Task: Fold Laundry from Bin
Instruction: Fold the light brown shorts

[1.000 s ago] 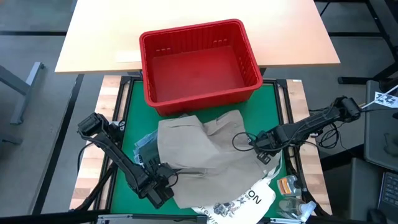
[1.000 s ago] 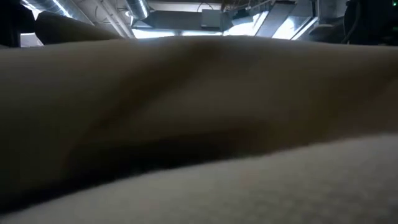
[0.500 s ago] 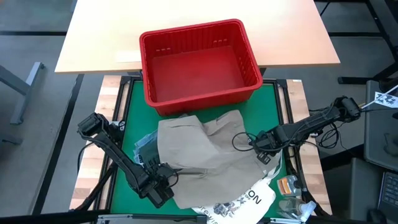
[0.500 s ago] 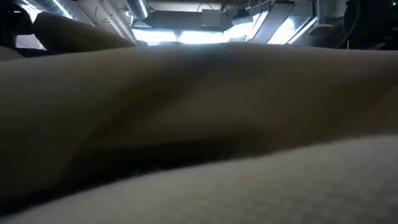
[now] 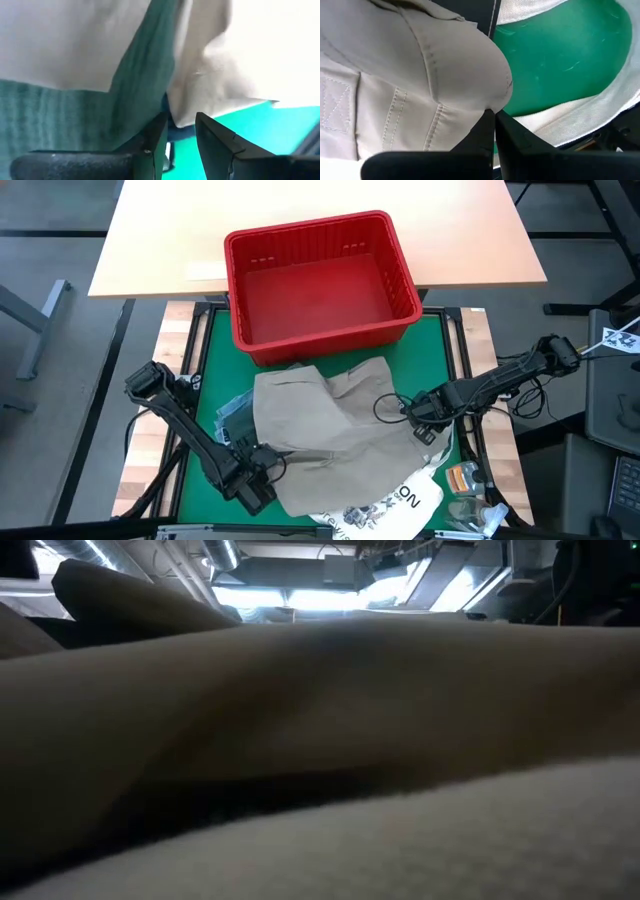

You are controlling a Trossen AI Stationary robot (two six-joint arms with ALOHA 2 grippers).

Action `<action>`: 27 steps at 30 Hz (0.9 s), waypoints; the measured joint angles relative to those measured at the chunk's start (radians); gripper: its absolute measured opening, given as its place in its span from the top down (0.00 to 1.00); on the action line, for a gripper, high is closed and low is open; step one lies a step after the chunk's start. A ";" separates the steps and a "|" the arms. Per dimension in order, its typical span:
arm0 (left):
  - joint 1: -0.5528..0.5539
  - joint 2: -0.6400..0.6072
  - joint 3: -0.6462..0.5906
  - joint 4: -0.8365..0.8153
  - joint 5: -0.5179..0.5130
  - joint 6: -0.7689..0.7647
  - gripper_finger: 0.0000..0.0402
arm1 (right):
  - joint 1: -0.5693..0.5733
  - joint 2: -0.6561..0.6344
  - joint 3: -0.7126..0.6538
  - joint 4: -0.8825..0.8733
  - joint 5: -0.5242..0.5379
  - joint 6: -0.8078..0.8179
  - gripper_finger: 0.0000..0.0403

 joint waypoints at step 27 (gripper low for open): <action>-0.178 0.234 0.090 0.558 -0.198 -0.157 0.76 | 0.001 0.000 0.000 0.001 -0.007 0.000 0.66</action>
